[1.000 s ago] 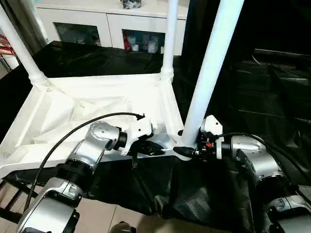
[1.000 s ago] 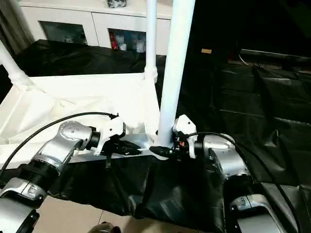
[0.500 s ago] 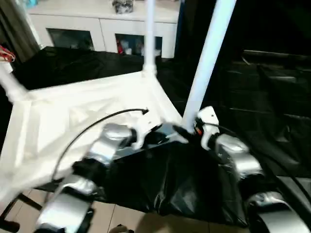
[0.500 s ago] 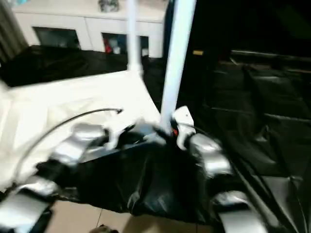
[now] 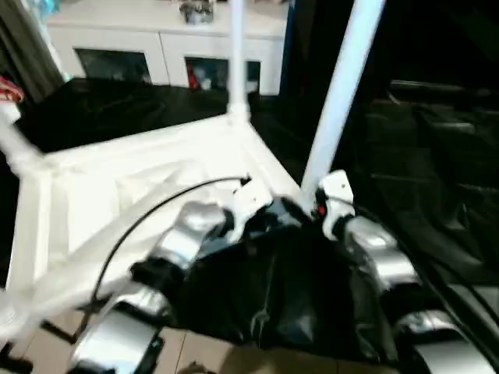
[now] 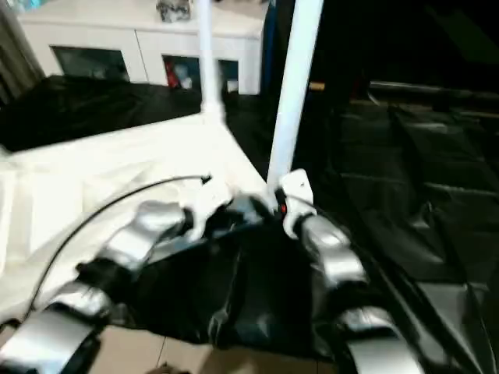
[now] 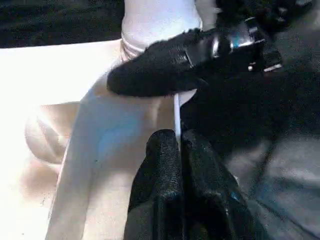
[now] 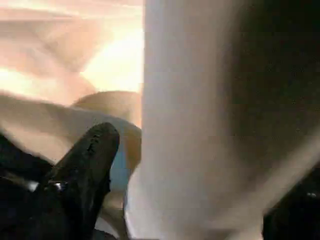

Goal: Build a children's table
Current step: Rotate leg to tighten

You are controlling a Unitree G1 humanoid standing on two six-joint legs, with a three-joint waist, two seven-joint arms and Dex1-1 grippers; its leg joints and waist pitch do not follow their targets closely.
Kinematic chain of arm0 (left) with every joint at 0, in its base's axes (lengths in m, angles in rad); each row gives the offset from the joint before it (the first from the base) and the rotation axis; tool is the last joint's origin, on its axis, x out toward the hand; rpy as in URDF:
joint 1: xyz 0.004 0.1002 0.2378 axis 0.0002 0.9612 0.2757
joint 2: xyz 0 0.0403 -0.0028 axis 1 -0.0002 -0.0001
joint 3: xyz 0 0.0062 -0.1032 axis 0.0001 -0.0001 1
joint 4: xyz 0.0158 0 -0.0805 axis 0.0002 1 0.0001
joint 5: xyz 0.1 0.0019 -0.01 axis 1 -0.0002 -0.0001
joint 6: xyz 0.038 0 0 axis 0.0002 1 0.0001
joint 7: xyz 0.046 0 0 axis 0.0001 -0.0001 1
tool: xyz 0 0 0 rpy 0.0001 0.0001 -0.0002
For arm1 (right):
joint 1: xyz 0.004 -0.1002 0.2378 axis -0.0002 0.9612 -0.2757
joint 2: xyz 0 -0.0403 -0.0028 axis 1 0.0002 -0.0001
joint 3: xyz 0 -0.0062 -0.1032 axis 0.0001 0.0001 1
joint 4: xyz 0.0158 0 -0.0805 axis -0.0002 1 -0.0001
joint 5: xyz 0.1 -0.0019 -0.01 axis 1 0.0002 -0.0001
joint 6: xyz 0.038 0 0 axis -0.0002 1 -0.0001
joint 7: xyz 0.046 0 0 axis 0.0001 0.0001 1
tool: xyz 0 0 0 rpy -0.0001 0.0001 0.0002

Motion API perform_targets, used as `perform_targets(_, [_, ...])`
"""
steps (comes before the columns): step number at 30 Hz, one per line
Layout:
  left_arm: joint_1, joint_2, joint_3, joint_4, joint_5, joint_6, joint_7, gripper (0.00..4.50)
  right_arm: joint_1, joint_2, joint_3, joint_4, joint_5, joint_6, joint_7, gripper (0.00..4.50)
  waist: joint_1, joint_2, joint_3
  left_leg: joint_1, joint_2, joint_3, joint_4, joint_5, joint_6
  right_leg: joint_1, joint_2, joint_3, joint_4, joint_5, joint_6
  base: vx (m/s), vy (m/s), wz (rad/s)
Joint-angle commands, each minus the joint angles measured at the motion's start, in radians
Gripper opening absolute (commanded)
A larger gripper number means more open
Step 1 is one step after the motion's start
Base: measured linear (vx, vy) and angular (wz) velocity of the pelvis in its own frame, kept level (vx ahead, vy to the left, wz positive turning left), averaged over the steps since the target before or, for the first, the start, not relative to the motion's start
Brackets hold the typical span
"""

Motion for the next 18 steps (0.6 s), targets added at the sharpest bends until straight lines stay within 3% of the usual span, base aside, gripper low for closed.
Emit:
perform_targets(1, [0.009, -0.009, -0.013, -0.053, -0.065, -0.061, -0.097, 0.0, 0.031, -0.007, 0.064, 0.001, -0.017, 0.01, 0.101, 3.92, 0.0, -0.017, -0.058, 0.006, 0.056, -0.028, -0.07, -0.269, 0.065, 0.028, -0.083, 0.062, -0.093, -0.375, -0.167, 0.0, 0.0, 0.0])
perform_targets(5, [0.02, 0.03, -0.017, -0.075, -0.078, -0.074, -0.17, 0.0, 0.056, -0.046, 0.073, -0.048, 0.01, 0.009, 0.217, 3.92, 0.004, -0.014, -0.062, 0.002, 0.058, -0.026, -0.069, -0.222, 0.075, 0.034, -0.079, 0.06, -0.086, -0.334, -0.177, 0.0, 0.0, 0.0])
perform_targets(6, [0.022, 0.066, -0.018, -0.086, -0.089, -0.076, -0.233, 0.0, 0.073, -0.078, 0.077, -0.083, 0.041, 0.014, 0.319, 3.92, 0.007, -0.012, -0.063, 0.003, 0.058, -0.026, -0.069, -0.222, 0.079, 0.036, -0.077, 0.058, -0.084, -0.326, -0.183, 0.0, 0.0, 0.0])
perform_targets(11, [0.023, 0.11, -0.019, -0.097, -0.101, -0.068, -0.316, 0.0, 0.096, -0.136, 0.12, -0.131, 0.064, 0.036, 0.478, 3.92, 0.009, -0.005, -0.07, -0.003, 0.065, -0.027, -0.065, -0.167, 0.099, 0.039, -0.072, 0.056, -0.06, -0.159, -0.244, 0.0, 0.0, 0.0])
perform_targets(18, [0.015, 0.142, -0.023, -0.104, -0.12, -0.059, -0.409, 0.0, 0.107, -0.175, 0.158, -0.154, 0.071, 0.064, 0.617, 3.46, 0.015, -0.008, -0.065, 0.001, 0.065, -0.025, -0.066, -0.21, 0.082, 0.038, -0.077, 0.057, -0.069, -0.235, -0.242, 0.0, 0.0, 0.0])
